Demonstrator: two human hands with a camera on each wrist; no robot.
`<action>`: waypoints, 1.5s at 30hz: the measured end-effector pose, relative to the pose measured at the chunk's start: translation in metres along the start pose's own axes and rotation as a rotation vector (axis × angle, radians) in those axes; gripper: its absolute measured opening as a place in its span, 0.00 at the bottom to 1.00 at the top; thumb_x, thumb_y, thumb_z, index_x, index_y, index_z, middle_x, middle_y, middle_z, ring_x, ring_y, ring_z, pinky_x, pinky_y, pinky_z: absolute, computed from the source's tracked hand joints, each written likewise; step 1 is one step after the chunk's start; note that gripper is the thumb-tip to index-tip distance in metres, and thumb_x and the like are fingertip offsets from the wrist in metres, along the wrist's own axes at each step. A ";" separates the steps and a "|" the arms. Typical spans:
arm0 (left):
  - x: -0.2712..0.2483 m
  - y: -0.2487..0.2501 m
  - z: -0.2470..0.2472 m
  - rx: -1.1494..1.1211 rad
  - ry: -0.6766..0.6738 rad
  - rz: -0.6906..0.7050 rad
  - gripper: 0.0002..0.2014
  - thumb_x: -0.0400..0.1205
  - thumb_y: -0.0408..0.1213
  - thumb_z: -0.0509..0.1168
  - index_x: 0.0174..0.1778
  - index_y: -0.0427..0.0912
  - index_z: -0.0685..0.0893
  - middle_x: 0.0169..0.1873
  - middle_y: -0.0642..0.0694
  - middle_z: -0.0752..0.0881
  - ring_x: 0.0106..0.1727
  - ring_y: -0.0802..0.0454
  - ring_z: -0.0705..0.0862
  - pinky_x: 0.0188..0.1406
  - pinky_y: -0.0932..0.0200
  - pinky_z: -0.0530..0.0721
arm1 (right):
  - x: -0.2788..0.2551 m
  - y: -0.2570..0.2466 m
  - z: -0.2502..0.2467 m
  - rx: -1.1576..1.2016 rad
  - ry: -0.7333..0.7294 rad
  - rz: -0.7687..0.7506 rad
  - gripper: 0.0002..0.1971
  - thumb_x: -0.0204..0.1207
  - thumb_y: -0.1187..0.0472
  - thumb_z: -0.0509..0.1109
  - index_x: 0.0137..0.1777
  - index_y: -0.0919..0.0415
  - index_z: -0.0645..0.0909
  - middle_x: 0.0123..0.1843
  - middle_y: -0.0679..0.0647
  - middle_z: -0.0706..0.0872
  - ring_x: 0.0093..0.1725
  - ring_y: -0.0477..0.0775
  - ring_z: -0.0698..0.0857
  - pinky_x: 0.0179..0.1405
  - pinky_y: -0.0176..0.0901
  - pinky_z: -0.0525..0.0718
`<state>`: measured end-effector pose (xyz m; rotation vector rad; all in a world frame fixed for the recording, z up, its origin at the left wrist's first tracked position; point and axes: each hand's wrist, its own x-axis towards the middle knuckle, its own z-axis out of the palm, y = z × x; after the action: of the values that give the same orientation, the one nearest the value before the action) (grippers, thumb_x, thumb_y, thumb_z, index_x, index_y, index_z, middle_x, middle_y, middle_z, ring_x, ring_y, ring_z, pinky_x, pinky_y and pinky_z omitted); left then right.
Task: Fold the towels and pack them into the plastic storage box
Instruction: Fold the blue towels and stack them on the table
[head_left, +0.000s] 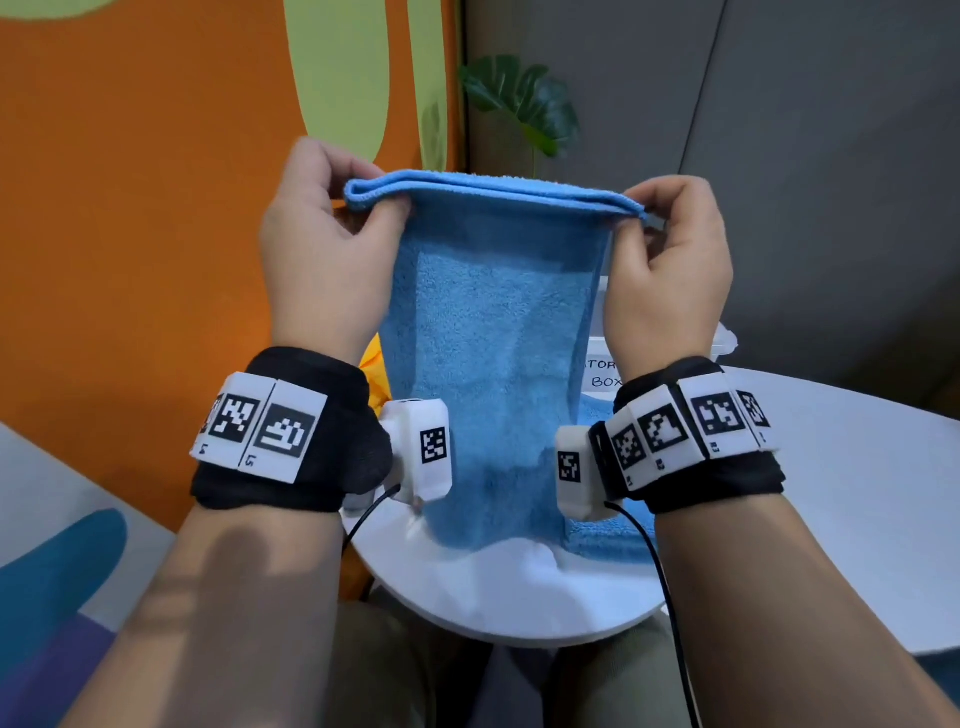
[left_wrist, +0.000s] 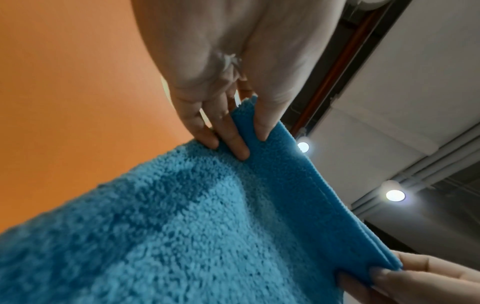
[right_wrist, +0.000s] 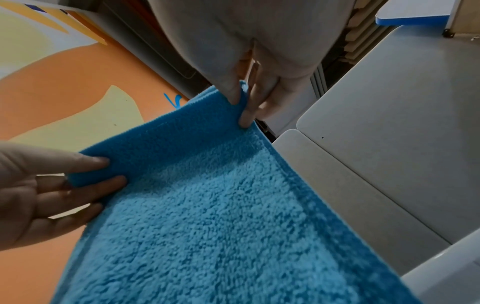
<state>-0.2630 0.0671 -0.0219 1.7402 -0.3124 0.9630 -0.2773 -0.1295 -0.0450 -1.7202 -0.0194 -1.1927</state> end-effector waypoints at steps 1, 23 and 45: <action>0.000 0.002 0.000 -0.020 0.011 0.015 0.12 0.76 0.36 0.68 0.37 0.57 0.73 0.34 0.60 0.78 0.32 0.63 0.75 0.34 0.64 0.76 | 0.000 -0.002 0.000 0.013 0.015 -0.019 0.07 0.77 0.68 0.62 0.49 0.57 0.79 0.49 0.50 0.82 0.42 0.39 0.78 0.43 0.28 0.76; -0.024 -0.014 0.019 0.340 -0.535 -0.036 0.04 0.83 0.39 0.64 0.48 0.48 0.84 0.42 0.54 0.86 0.47 0.55 0.81 0.44 0.59 0.75 | -0.025 0.010 0.020 -0.037 -0.564 0.092 0.08 0.72 0.59 0.74 0.40 0.49 0.77 0.38 0.43 0.84 0.38 0.42 0.81 0.43 0.36 0.81; 0.014 0.000 -0.006 0.021 -0.091 0.168 0.13 0.82 0.32 0.59 0.44 0.60 0.75 0.43 0.59 0.81 0.51 0.53 0.81 0.54 0.55 0.79 | -0.047 0.054 0.022 -0.485 -0.952 0.115 0.08 0.75 0.50 0.68 0.40 0.53 0.81 0.41 0.50 0.86 0.46 0.55 0.83 0.46 0.49 0.81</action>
<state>-0.2567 0.0753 -0.0113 1.8017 -0.5164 1.0112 -0.2592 -0.1175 -0.1168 -2.5383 -0.2159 -0.2021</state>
